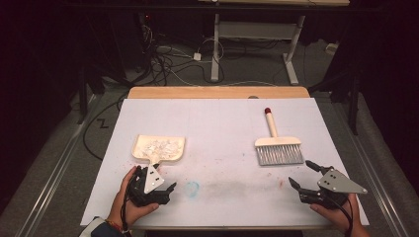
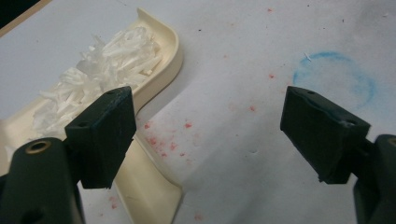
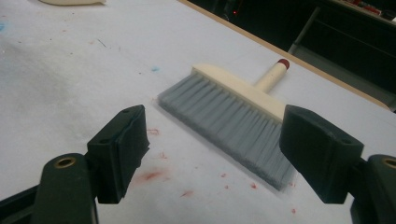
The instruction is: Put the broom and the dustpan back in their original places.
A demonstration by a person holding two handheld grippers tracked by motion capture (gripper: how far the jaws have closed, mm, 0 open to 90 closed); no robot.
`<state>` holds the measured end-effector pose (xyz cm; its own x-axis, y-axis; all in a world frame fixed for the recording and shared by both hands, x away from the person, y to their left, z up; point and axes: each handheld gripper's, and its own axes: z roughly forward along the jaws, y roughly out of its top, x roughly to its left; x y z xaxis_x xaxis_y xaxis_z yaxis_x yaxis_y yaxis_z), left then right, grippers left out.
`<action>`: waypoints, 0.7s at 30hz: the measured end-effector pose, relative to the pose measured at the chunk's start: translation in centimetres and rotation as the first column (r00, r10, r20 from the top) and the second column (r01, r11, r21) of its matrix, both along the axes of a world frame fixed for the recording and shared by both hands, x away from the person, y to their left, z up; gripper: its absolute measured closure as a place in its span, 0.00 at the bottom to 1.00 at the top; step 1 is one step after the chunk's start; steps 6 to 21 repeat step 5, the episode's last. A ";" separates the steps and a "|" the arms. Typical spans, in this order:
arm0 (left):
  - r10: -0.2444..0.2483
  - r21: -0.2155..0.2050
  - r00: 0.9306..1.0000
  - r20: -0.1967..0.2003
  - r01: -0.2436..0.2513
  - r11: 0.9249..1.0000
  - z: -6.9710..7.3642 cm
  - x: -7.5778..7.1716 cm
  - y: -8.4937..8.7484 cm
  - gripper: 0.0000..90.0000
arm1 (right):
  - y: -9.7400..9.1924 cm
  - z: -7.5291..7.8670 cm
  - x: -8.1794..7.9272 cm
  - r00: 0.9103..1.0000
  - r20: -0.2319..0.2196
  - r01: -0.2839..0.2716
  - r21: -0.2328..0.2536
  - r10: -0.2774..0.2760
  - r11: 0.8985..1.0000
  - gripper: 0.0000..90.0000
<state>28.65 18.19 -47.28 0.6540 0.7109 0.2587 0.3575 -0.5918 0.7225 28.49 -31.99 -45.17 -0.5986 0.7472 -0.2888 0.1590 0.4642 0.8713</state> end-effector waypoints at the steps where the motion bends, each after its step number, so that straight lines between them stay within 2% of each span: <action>1: 0.000 0.001 1.000 -0.001 0.000 1.000 0.0 0.0 0.0 0.20 | 0.0 0.0 0.0 1.000 -0.001 0.001 0.000 -0.001 1.000 0.27; 21: 0.004 -0.002 1.000 0.001 -0.004 1.000 0.1 0.1 -0.1 0.20 | 0.0 -0.1 0.1 1.000 -0.005 0.004 -0.005 -0.004 1.000 0.27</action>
